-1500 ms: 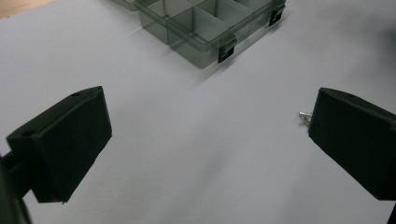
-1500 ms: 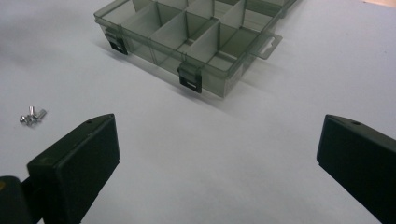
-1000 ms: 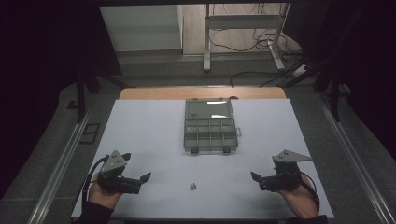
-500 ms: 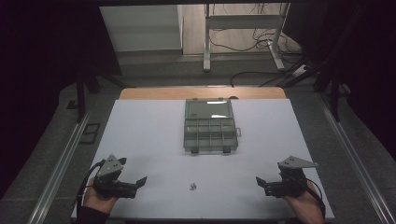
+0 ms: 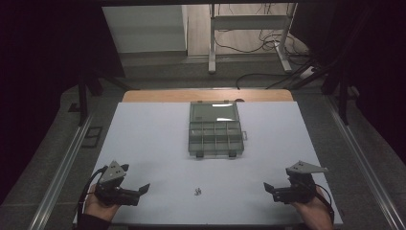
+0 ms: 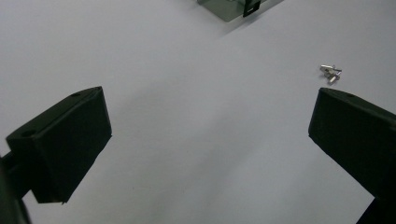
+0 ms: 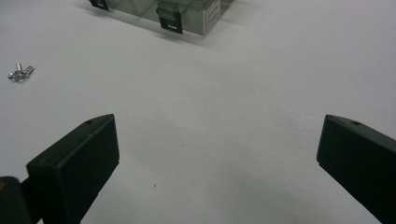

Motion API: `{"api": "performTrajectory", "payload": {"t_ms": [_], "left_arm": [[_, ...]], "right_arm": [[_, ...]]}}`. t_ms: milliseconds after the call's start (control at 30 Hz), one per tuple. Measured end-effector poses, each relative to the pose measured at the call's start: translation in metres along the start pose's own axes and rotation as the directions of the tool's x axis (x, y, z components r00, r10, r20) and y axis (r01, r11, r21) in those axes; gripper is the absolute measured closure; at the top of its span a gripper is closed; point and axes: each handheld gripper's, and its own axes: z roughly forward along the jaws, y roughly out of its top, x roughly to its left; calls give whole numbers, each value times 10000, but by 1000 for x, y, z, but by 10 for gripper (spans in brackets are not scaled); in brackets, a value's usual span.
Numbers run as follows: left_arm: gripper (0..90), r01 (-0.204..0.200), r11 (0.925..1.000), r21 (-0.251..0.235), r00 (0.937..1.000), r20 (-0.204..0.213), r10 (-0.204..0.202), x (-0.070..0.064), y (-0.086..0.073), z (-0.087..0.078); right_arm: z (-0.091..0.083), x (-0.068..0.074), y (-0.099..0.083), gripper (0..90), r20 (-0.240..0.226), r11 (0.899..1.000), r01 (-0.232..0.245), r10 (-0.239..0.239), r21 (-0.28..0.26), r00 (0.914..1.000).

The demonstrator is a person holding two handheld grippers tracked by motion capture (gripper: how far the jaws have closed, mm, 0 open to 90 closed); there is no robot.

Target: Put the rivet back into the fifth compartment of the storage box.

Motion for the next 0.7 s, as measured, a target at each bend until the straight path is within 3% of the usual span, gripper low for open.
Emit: {"api": "performTrajectory", "payload": {"t_ms": [233,700], "left_arm": [[12,220,9997,-147,9979,617,-210,3,0,1],[19,303,9983,-499,9945,1020,-251,7,2,5]], "right_arm": [[1,0,0,0,30,9999,136,-136,63,9999],[1,1,1,0,84,9997,230,-231,67,9997]]}}
